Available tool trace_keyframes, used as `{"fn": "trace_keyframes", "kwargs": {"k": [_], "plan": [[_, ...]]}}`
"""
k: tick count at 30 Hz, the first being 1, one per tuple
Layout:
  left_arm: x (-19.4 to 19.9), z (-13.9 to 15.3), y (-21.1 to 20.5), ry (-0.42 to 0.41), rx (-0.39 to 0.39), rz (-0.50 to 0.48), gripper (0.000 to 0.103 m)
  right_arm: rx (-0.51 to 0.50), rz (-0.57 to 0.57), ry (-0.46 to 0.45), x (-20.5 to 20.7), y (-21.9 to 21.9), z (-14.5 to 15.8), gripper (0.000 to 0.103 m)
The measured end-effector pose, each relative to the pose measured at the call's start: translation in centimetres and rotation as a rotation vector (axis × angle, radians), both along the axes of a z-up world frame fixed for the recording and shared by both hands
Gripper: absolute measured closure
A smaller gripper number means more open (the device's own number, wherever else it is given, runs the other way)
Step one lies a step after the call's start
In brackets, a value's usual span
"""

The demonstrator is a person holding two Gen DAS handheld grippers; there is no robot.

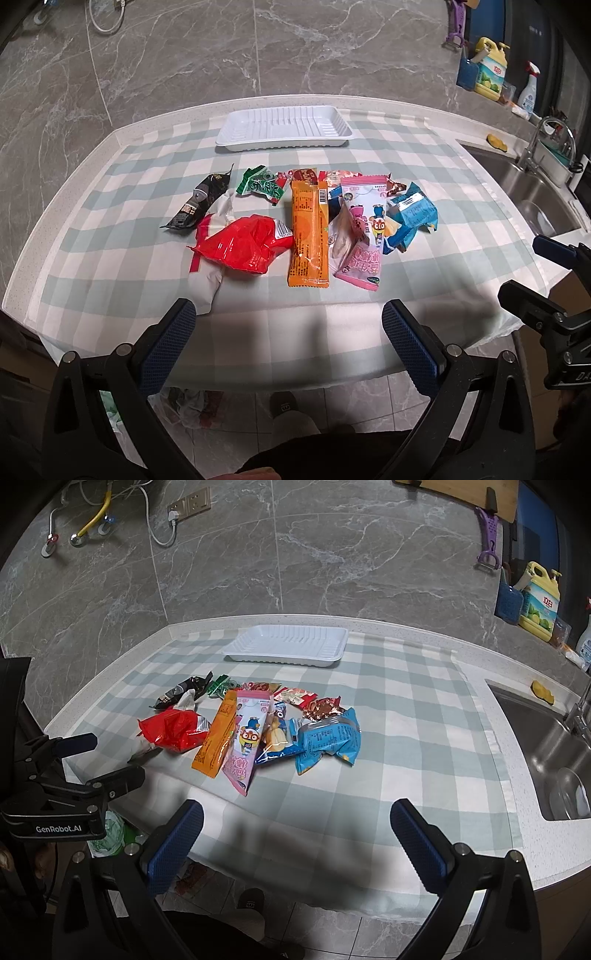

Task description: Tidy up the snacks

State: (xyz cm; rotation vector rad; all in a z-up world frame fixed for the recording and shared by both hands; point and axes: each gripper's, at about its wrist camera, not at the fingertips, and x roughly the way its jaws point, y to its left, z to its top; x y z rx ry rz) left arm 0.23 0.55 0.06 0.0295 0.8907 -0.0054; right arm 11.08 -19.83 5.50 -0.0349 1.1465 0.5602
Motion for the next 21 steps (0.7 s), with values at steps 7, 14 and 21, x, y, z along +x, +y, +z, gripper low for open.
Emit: {"fn": "trace_keyframes", "kwargs": {"k": [7,14,21], "plan": [[0.04,-0.05,0.13,0.001,0.0,0.001,0.001,0.001,0.0,-0.001,-0.03,0.03,0.0,0.0],[-0.14,0.2,0.1,-0.001,-0.002,0.004,0.001,0.001,0.0,-0.002,0.0,0.1,0.0,0.0],[-0.22,0.3,0.2,-0.003,-0.004,0.004,0.001,0.002,-0.001,-0.003,0.1,0.14,0.04,0.0]]}}
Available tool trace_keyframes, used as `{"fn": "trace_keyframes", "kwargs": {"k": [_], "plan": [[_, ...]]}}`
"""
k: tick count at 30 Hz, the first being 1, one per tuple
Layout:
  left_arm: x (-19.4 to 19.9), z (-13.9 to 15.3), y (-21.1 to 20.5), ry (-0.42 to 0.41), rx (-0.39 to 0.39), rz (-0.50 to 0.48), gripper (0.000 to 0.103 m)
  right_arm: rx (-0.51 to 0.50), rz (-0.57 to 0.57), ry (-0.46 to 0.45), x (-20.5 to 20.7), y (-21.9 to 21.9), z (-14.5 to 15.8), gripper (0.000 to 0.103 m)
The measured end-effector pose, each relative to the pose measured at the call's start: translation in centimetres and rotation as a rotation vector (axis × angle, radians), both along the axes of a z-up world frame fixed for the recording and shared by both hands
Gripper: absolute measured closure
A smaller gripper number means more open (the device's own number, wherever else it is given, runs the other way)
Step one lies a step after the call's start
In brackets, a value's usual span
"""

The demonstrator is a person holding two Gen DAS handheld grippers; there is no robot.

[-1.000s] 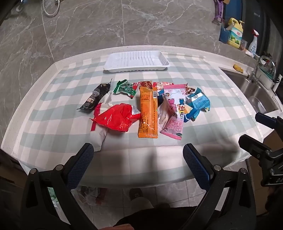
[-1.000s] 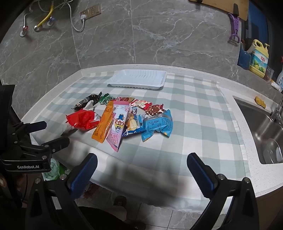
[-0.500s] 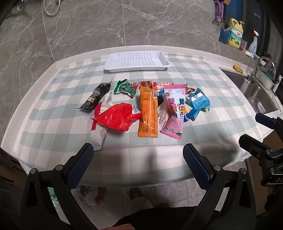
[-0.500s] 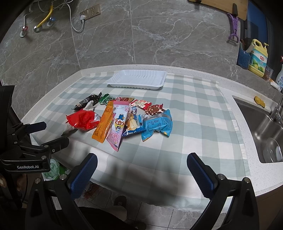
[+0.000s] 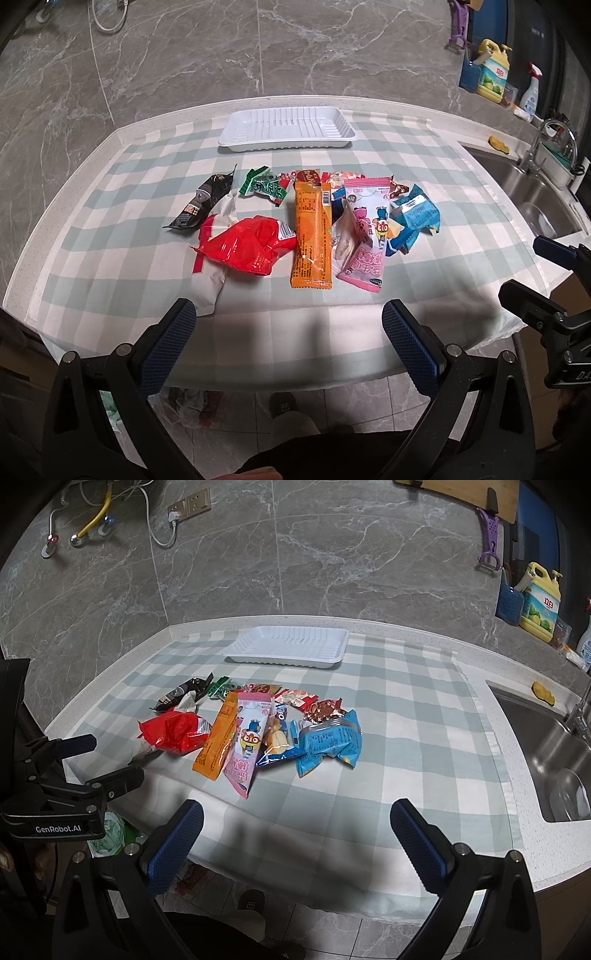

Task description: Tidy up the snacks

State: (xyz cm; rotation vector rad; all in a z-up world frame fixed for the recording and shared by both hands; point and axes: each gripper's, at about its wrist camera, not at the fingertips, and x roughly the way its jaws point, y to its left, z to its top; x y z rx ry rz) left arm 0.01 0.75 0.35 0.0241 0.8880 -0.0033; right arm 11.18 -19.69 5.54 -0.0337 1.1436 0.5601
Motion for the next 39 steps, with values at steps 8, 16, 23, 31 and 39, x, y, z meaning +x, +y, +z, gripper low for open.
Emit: {"fn": "trace_keyframes", "kwargs": {"k": [8,16,23,31,39], "plan": [[0.08,0.04,0.18,-0.001,-0.002,0.001,0.001,0.0,0.0,0.0,-0.03,0.09,0.05,0.0],[0.04,0.07,0.18,-0.002,-0.002,0.002,0.001,0.0,0.0,0.0,-0.08,0.18,0.12,0.0],[0.14,0.22,0.35,-0.003,-0.003,0.0,0.001,0.0,-0.001,-0.002,-0.06,0.21,0.16,0.0],[0.08,0.3,0.38,-0.004,-0.003,0.001,0.001,0.001,0.0,-0.002,0.06,0.13,0.2,0.0],[0.07,0.3,0.42,-0.005,-0.002,0.001,0.001,0.002,0.001,-0.001,0.13,0.31,0.06,0.0]]}}
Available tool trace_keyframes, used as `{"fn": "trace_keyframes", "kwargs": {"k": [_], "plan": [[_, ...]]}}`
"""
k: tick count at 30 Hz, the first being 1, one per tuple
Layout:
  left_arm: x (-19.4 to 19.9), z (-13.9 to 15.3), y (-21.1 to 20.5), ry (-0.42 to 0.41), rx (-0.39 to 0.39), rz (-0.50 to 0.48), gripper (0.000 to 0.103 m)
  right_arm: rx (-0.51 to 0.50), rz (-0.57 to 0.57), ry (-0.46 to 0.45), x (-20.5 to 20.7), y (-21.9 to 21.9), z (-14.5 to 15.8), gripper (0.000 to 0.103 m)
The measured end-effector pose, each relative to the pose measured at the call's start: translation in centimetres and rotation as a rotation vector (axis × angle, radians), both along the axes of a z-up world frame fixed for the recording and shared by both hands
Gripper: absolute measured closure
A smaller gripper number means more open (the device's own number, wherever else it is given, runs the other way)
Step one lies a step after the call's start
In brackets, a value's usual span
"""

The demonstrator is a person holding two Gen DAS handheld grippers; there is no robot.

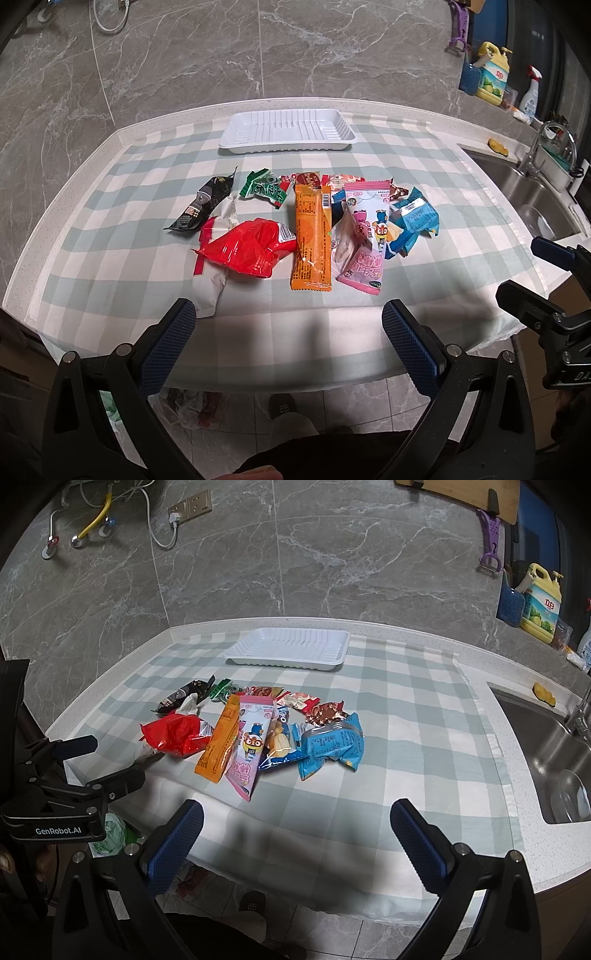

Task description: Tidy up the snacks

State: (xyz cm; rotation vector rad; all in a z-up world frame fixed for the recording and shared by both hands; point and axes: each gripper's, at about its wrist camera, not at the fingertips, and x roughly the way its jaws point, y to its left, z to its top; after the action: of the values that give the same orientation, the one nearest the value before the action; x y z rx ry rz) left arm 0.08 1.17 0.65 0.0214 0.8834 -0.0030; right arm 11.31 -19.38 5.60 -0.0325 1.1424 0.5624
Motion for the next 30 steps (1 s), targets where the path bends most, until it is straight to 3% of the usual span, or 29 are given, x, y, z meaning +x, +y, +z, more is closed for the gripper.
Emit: {"fn": "trace_keyframes", "kwargs": {"k": [30], "plan": [[0.0,-0.44,0.66,0.006,-0.008,0.01,0.001,0.005,0.003,0.01,-0.11,0.8,-0.61,0.0]]}}
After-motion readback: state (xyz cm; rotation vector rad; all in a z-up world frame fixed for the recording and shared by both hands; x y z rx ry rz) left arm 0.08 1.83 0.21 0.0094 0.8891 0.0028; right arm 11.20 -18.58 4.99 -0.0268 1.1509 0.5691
